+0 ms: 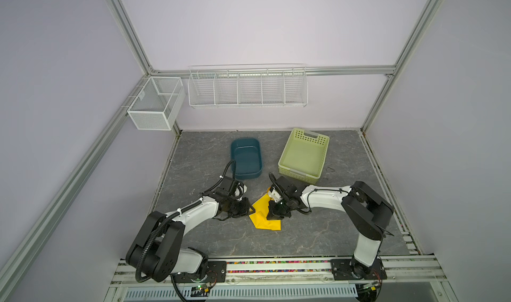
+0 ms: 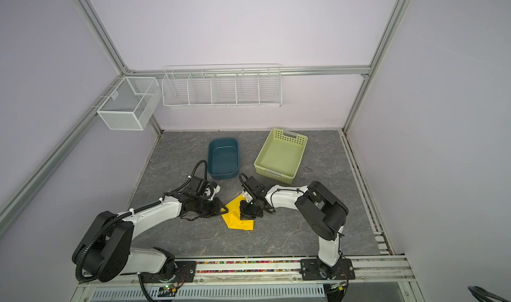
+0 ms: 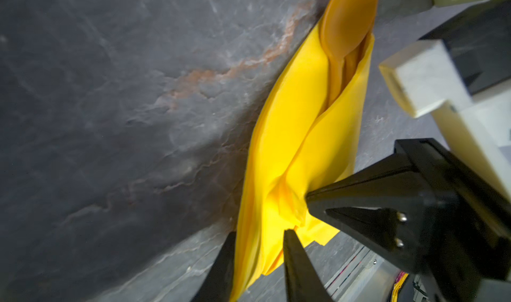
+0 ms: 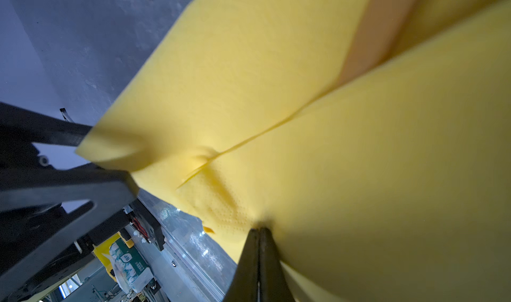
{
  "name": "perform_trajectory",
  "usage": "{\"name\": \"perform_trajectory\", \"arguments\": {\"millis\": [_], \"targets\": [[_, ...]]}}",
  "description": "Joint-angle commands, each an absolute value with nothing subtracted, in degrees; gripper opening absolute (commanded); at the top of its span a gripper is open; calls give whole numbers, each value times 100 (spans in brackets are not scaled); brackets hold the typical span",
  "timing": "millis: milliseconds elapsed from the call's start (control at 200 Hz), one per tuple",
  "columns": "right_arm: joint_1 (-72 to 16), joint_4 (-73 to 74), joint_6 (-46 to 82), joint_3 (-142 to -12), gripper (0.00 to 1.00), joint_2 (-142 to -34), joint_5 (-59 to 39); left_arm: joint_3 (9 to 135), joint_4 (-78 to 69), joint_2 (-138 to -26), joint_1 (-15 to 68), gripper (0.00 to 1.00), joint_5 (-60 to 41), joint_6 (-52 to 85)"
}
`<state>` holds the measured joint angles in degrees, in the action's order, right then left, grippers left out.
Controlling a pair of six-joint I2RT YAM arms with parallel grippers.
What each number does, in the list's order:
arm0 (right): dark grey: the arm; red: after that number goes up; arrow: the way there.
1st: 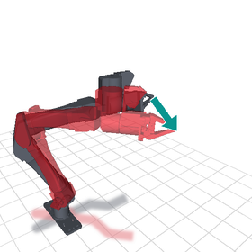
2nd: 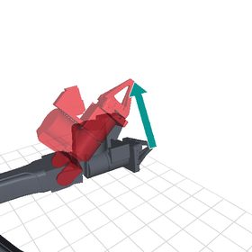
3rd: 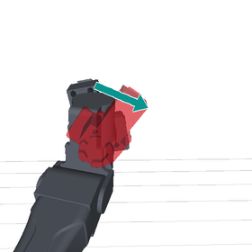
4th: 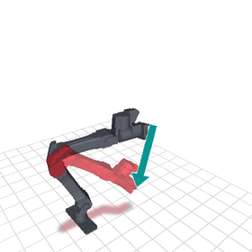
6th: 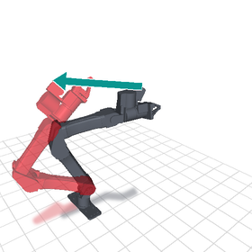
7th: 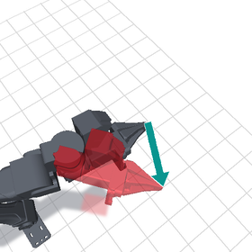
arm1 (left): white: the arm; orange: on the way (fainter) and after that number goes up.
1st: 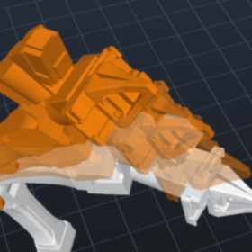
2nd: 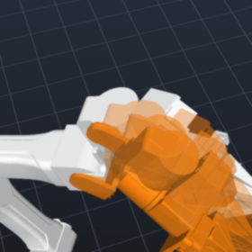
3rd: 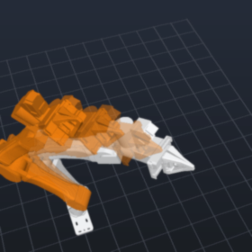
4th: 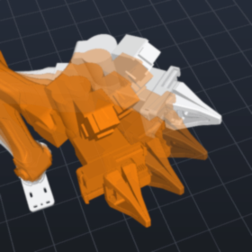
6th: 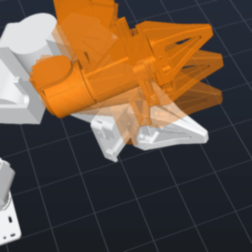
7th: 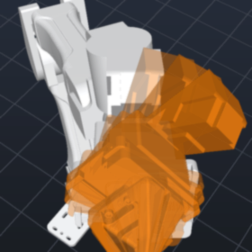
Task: Place the utensils on the paper napkin and roll it up
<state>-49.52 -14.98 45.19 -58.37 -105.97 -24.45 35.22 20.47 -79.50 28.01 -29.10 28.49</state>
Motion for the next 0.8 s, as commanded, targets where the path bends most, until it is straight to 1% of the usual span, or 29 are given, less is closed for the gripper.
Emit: {"name": "perform_trajectory", "arguments": {"millis": [0,150,285,420,520,570,690,795], "targets": [[-5002,-1854,4510,-5810,7,-10613,-2171,3612,2367,-8002,2769,23,-2583,2550],[-5012,-1868,4512,-5836,7,-10635,-2178,3681,2416,-8116,2771,11,-2522,2483],[-5010,-1881,4510,-5862,7,-10670,-2192,3770,2567,-8255,2777,8,-2267,2412],[-5026,-1889,4511,-5888,7,-10670,-2204,3797,2629,-8253,2777,8,-2246,2387],[-5025,-1915,4508,-5915,7,-10630,-2194,3771,2585,-8158,2777,18,-2422,2424],[-5027,-1916,4512,-5928,7,-10601,-2204,3740,2559,-8080,2777,19,-2468,2473],[-5050,-1925,4537,-5952,7,-10502,-2215,3709,2570,-7935,2777,19,-2487,2531],[-5087,-1966,4548,-5985,7,-10416,-2226,3713,2580,-7897,2777,15,-2517,2540]]}}
